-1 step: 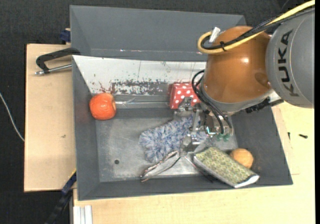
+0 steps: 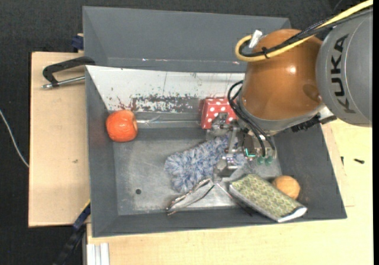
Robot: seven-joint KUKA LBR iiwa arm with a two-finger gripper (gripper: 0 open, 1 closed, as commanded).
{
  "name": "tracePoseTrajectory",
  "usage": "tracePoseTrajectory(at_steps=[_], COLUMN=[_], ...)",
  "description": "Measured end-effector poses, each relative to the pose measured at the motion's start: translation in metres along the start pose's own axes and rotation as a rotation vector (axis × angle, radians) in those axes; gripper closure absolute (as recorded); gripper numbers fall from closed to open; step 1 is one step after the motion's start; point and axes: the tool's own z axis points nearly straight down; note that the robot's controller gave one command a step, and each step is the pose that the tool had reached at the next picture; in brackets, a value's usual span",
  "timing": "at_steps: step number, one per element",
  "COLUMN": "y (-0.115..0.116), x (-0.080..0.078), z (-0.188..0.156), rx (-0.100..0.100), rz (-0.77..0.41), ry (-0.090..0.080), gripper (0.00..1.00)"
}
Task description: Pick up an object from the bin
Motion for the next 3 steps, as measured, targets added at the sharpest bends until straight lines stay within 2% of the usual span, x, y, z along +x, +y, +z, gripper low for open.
tracePoseTrajectory(at_steps=[1,2,3], y=[0.007,0.006,0.009], x=[-0.086,-0.086,-0.084], z=[0.152,0.152,0.086], rx=[-0.002,-0.002,-0.001], rz=[-0.029,-0.028,-0.032], ry=[-0.007,-0.007,-0.002], gripper=[1.00,1.00,1.00])
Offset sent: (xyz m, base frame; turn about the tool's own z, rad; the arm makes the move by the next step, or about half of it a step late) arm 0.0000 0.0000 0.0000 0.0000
